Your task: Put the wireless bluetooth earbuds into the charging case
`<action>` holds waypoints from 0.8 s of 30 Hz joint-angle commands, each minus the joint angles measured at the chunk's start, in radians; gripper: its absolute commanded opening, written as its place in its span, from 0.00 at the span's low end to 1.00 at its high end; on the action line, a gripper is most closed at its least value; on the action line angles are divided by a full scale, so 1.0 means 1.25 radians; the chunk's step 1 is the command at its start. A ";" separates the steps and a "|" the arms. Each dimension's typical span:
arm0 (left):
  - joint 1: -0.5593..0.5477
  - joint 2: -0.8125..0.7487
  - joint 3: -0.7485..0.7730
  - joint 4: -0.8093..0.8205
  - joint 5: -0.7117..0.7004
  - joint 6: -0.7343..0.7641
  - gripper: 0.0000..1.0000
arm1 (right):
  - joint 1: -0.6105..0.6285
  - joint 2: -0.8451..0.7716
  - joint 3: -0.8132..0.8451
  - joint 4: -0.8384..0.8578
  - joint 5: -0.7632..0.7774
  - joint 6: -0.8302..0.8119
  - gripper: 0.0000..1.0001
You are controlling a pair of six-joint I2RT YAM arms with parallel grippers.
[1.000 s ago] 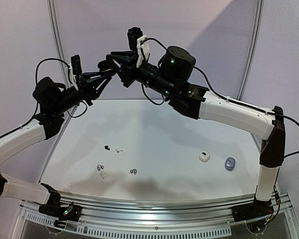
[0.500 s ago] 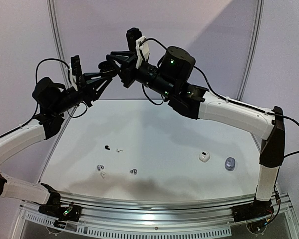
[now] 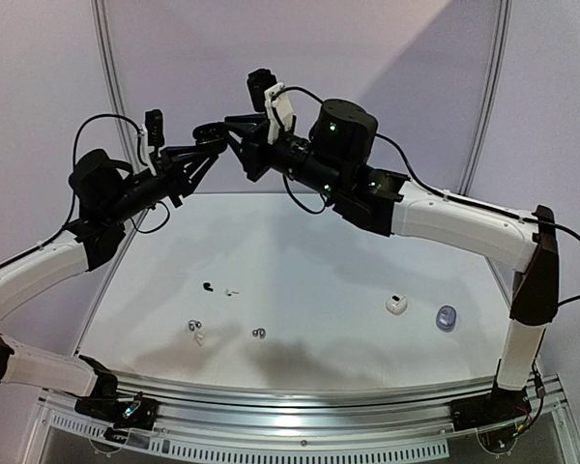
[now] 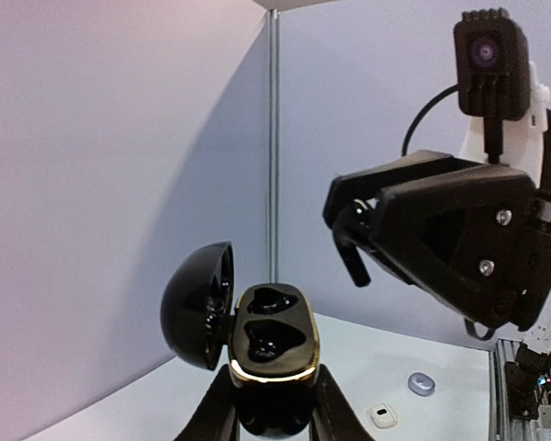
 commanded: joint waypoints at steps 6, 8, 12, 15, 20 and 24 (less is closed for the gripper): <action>0.017 -0.030 -0.030 -0.100 -0.095 0.031 0.00 | -0.059 -0.121 -0.057 -0.648 0.358 0.285 0.00; 0.017 -0.030 -0.037 -0.100 -0.097 0.032 0.00 | -0.070 -0.110 -0.090 -0.797 0.373 0.389 0.00; 0.018 -0.029 -0.041 -0.101 -0.092 0.031 0.00 | -0.082 -0.041 -0.135 -0.993 0.302 0.543 0.00; 0.017 -0.027 -0.041 -0.099 -0.088 0.032 0.00 | -0.084 0.013 -0.158 -1.036 0.236 0.582 0.00; 0.017 -0.033 -0.045 -0.098 -0.086 0.031 0.00 | -0.097 0.060 -0.249 -0.972 0.143 0.615 0.00; 0.017 -0.037 -0.046 -0.100 -0.088 0.034 0.00 | -0.104 0.072 -0.317 -0.911 0.073 0.641 0.00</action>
